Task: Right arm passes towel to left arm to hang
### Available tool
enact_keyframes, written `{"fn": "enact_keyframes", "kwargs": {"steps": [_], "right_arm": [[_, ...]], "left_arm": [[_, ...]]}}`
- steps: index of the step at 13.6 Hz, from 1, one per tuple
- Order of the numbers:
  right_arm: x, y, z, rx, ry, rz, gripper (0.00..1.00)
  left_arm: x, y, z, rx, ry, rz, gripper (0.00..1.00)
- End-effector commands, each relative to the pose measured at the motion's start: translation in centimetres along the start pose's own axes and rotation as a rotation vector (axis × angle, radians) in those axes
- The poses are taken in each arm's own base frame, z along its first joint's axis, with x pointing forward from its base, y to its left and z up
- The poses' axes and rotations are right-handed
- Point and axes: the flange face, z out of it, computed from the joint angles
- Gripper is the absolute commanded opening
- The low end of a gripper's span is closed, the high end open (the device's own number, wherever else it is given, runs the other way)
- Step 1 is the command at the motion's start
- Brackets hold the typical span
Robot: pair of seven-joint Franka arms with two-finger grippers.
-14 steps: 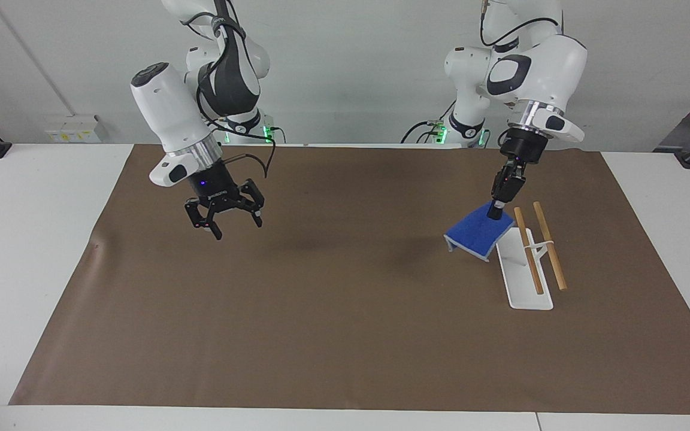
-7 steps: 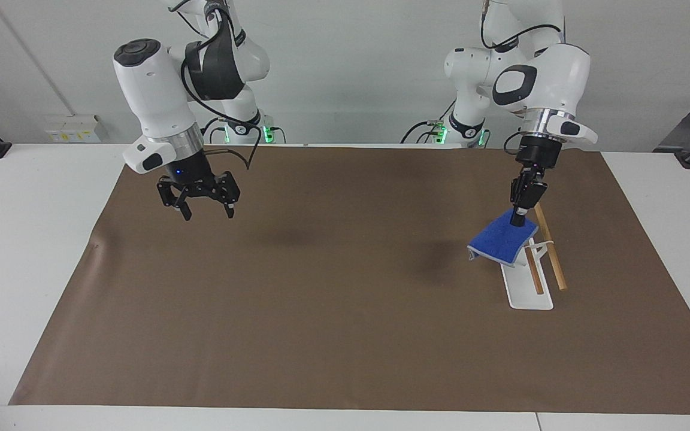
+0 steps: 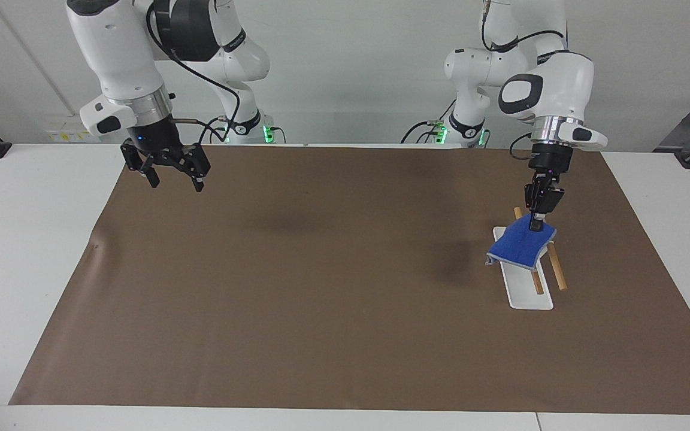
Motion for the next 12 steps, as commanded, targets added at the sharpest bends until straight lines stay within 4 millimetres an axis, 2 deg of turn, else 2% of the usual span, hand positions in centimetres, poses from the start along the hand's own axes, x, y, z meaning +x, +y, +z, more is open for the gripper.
{"fn": "enact_keyframes", "kwargs": {"steps": [1,2,4,6,7,10,11,12], "right_arm": [[0.3,2.2,-3.1,-0.029,-0.008,0.008,1.00],[0.3,2.9,-3.6,-0.035,-0.013,0.011,1.00],[0.2,4.5,-4.7,-0.053,-0.017,-0.001,1.00],[0.1,7.7,-6.2,-0.044,-0.046,0.002,1.00],[-0.1,8.3,-6.8,-0.044,-0.057,0.005,1.00],[-0.8,8.4,-5.6,-0.031,-0.111,0.024,1.00],[-1.0,8.1,-4.7,-0.021,-0.122,0.035,1.00],[-1.4,8.5,-4.2,-0.011,-0.109,0.066,1.00]], "left_arm": [[1.9,-1.0,0.6,0.007,0.046,-0.021,0.00],[2.2,-1.1,0.7,0.009,0.051,-0.024,0.00],[4.5,-1.5,0.8,-0.008,0.104,-0.051,0.00],[5.5,-2.1,0.8,-0.001,0.120,-0.072,0.00],[6.0,-2.3,0.7,0.001,0.127,-0.082,0.00],[8.8,-2.8,0.0,-0.004,0.171,-0.126,0.00],[9.8,-3.0,-0.1,0.000,0.185,-0.141,0.00],[9.9,-3.2,-0.1,0.002,0.187,-0.145,0.00]]}}
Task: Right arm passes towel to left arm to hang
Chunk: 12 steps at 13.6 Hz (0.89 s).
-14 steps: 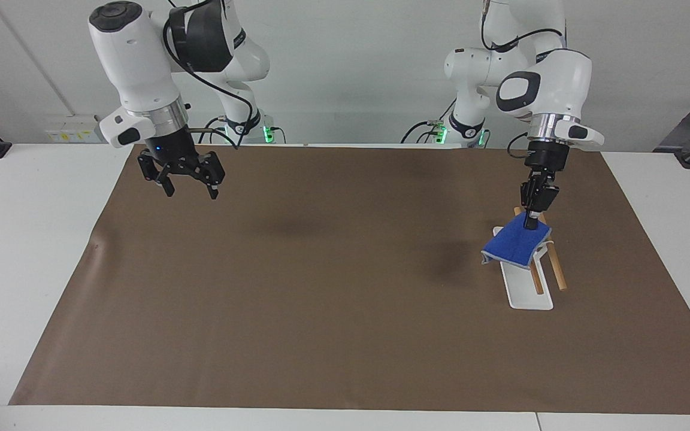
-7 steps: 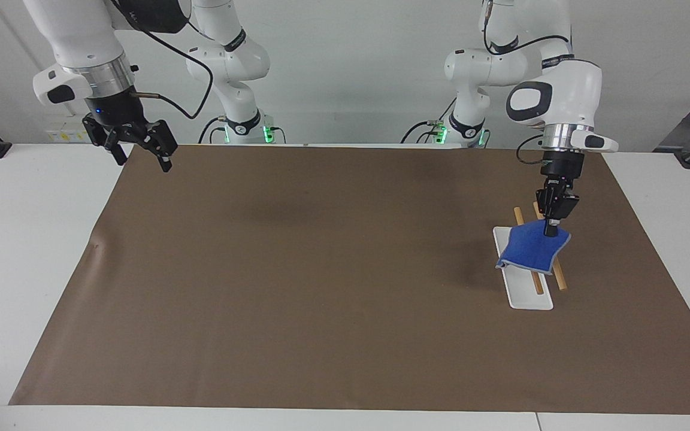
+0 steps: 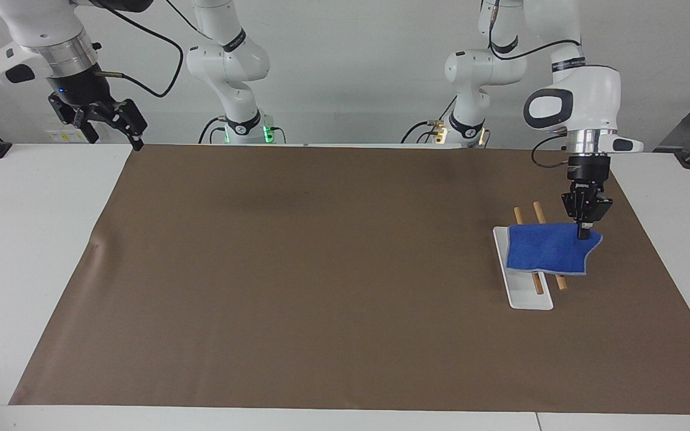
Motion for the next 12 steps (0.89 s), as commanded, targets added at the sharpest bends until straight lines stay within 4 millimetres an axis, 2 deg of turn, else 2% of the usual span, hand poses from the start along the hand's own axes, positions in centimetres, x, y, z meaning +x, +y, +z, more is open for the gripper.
{"fn": "enact_keyframes", "kwargs": {"steps": [1,3,5,7,8,12], "right_arm": [[-0.6,0.1,2.0,0.039,0.000,0.042,1.00],[-1.2,0.1,2.5,0.045,-0.007,0.056,1.00],[-2.0,0.2,3.2,0.044,-0.026,0.048,1.00],[-1.8,-0.4,3.1,0.031,-0.017,0.035,1.00],[-1.8,-1.0,3.1,0.030,-0.017,0.025,1.00],[-1.8,-1.1,3.1,0.030,-0.017,0.019,1.00]], "left_arm": [[1.2,-0.9,-0.1,-0.002,0.032,-0.041,0.00],[1.8,-1.2,0.0,0.003,0.041,-0.077,0.00],[2.6,-2.3,0.2,0.024,0.052,-0.090,0.00],[2.7,-2.5,0.3,0.029,0.053,-0.161,0.00],[3.5,-2.6,0.2,0.029,0.065,-0.219,0.00],[4.5,-2.9,0.1,0.032,0.077,-0.245,0.00]]}}
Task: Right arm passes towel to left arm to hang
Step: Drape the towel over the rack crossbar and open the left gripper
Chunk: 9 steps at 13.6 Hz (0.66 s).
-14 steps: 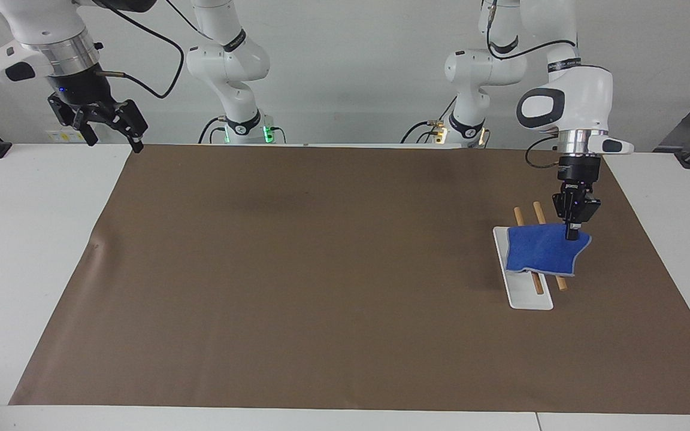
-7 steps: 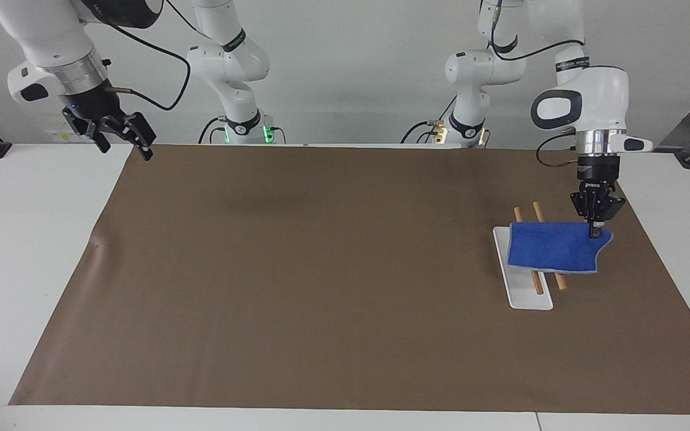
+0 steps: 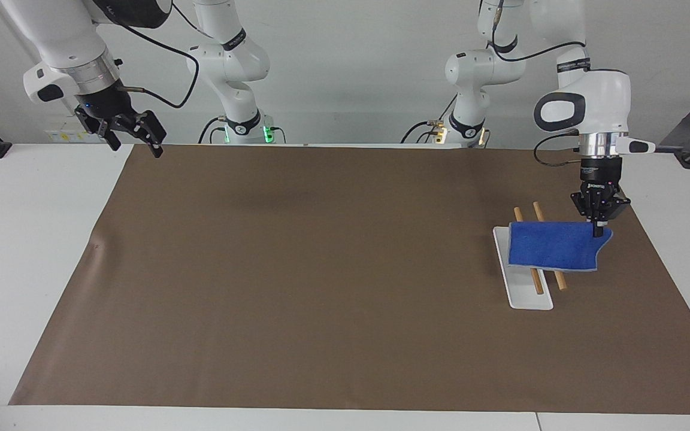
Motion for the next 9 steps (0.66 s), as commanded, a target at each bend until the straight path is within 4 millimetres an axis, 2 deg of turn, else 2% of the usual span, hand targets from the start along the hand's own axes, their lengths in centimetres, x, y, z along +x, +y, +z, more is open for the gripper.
{"fn": "enact_keyframes", "kwargs": {"steps": [1,6,7,9], "right_arm": [[-0.52,0.12,0.16,0.014,0.015,0.009,1.00],[-0.50,0.11,0.23,0.016,0.020,0.009,1.00],[-0.50,0.02,0.15,0.016,0.021,0.008,1.00],[-0.55,0.03,0.15,0.017,0.021,0.008,1.00]], "left_arm": [[0.87,-0.59,-0.02,0.000,0.020,-0.032,0.00],[0.94,-1.10,0.12,0.012,0.020,-0.074,0.00],[0.87,-1.19,0.18,0.023,0.015,-0.076,0.04],[0.89,-1.20,0.22,0.029,0.012,-0.124,0.34]]}}
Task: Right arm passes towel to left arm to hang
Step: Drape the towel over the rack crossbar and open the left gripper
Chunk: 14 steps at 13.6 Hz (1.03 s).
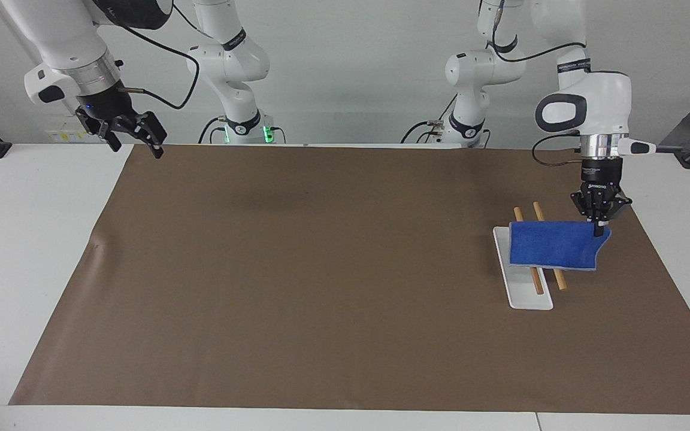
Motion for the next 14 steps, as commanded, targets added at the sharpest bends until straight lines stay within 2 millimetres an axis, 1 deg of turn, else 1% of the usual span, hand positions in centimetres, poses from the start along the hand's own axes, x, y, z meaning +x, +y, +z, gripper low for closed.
{"fn": "enact_keyframes", "kwargs": {"steps": [1,2,4,6,8,9,12,14], "right_arm": [[-0.6,0.1,0.0,0.016,0.020,0.007,1.00],[-0.6,0.1,0.0,0.016,0.020,0.007,1.00],[-0.6,0.1,0.1,0.016,0.018,0.007,1.00],[-0.6,0.1,0.2,0.016,0.016,0.009,1.00],[-0.7,-0.1,0.2,0.016,0.016,0.009,1.00],[-0.7,-0.1,0.2,0.018,0.015,0.012,1.00],[-0.8,-0.1,0.2,0.018,0.015,0.006,1.00],[-0.8,-0.1,0.2,0.018,0.016,0.006,1.00]], "left_arm": [[0.2,-0.4,0.0,0.012,0.002,-0.064,0.48],[0.2,-0.3,-0.1,0.011,0.002,-0.074,0.50],[0.4,-0.3,0.0,0.010,0.005,-0.082,0.65],[1.2,0.0,-0.1,0.009,0.013,-0.094,0.71],[1.8,0.2,-0.2,0.014,0.017,-0.103,0.83],[1.9,0.1,-0.1,0.022,0.016,-0.106,0.87],[2.0,0.3,-0.4,0.018,0.015,-0.109,0.94],[1.6,1.1,-0.5,0.021,0.001,-0.100,0.97]]}}
